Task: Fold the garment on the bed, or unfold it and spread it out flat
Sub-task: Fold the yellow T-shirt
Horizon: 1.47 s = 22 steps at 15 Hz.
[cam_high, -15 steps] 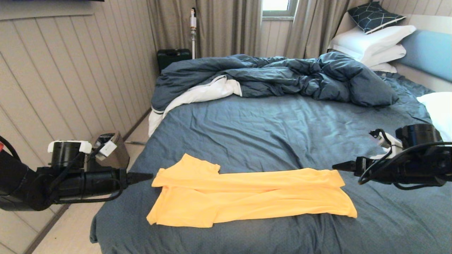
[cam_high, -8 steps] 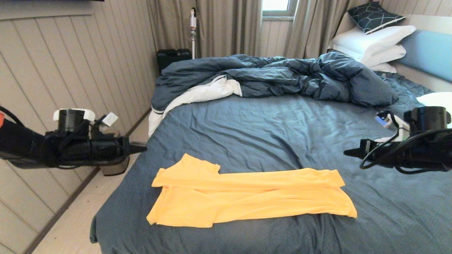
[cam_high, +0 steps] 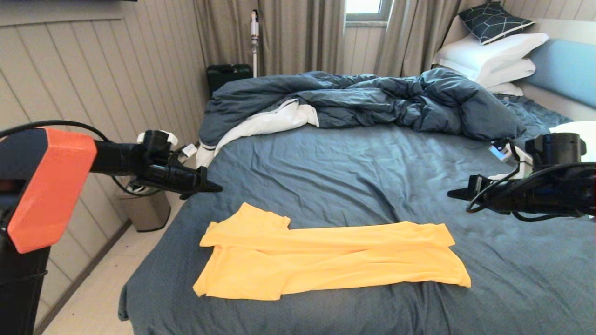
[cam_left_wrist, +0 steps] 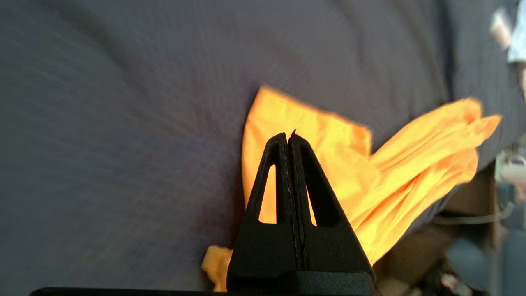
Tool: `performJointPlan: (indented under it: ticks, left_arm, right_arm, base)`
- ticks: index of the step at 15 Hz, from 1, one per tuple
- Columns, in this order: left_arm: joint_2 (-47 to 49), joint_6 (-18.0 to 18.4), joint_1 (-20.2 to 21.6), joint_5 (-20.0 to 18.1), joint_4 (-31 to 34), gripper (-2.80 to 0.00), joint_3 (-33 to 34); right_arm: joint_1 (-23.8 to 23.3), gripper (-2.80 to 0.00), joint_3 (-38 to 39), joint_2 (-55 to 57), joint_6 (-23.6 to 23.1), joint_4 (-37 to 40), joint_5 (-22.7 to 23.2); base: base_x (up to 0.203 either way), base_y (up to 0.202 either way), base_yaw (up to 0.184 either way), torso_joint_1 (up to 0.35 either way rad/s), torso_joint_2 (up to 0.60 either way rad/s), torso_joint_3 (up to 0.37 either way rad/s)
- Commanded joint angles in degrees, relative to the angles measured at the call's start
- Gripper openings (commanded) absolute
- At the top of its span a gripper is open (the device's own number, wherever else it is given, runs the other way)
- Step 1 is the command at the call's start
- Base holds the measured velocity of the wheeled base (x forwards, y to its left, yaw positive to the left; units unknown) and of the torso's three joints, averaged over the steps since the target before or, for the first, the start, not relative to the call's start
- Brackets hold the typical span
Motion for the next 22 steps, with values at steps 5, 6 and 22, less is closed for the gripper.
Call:
performJointPlan:
  ticks: [5,6,22]
  left_arm:
    - [7.5,3.7,-2.0,3.7,3.4,-2.8,-3.9]
    - [7.4,3.8,-2.0,3.6,3.3,-2.8,-3.9]
    - [9.3,4.0,-4.9,3.6,-5.5,0.0,-3.7]
  right_arm:
    - [3.0,-2.8,0.2,1.0,4.8,-0.1,0.5]
    - [3.1,-2.8,0.2,1.3,4.8,-0.1,0.5]
    - [3.0,-2.8,4.5,-1.3,4.5,-0.4,1.5]
  base:
    - [0.0,0.0,0.0,0.0,0.0,0.0]
    - [0.0,0.0,0.0,0.0,0.0,0.0]
    - [0.0,0.0,0.0,0.0,0.0,0.0]
